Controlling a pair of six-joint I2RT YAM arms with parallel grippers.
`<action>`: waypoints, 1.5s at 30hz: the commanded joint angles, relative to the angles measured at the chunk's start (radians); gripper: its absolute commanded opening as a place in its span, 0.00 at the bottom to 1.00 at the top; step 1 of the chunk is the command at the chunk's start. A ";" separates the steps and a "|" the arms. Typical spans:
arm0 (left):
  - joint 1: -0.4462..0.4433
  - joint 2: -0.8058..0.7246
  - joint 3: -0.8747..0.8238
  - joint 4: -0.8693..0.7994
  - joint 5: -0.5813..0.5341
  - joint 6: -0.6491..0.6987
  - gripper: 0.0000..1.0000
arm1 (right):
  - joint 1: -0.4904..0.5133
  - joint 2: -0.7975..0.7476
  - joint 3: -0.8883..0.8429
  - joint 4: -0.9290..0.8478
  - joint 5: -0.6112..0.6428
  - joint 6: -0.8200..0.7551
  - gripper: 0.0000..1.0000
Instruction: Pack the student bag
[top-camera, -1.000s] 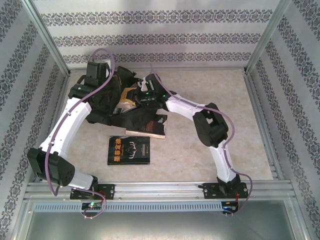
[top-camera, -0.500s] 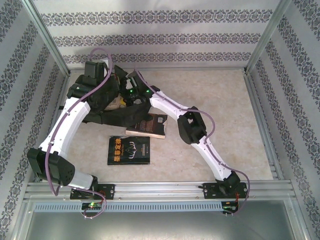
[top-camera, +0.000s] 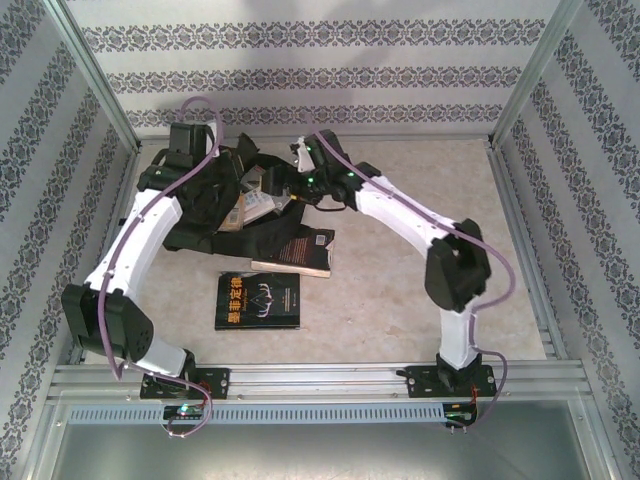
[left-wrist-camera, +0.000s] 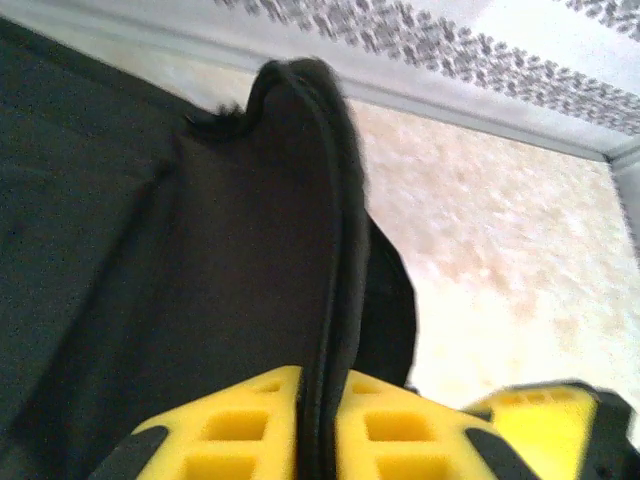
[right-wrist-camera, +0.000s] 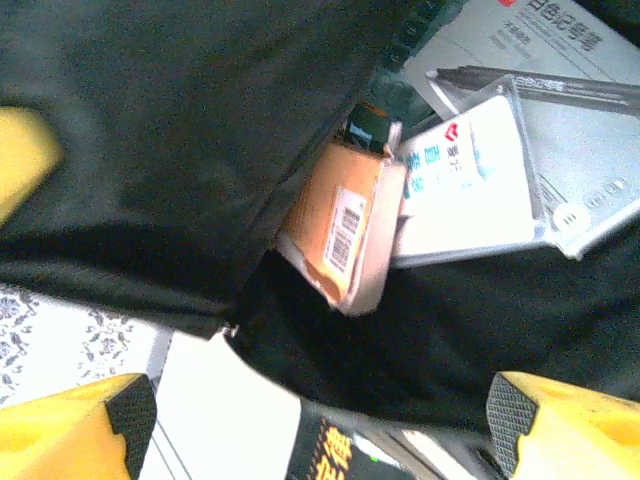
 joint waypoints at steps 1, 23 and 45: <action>-0.004 0.042 0.017 0.002 0.177 -0.020 0.28 | -0.006 -0.109 -0.173 0.024 0.093 -0.043 0.85; -0.008 -0.600 -0.719 -0.155 -0.083 -0.370 0.86 | 0.165 -0.047 -0.429 0.061 0.085 -0.202 0.54; -0.006 -0.452 -0.999 0.118 -0.101 -0.446 0.75 | 0.183 0.013 -0.629 0.327 0.017 0.101 0.59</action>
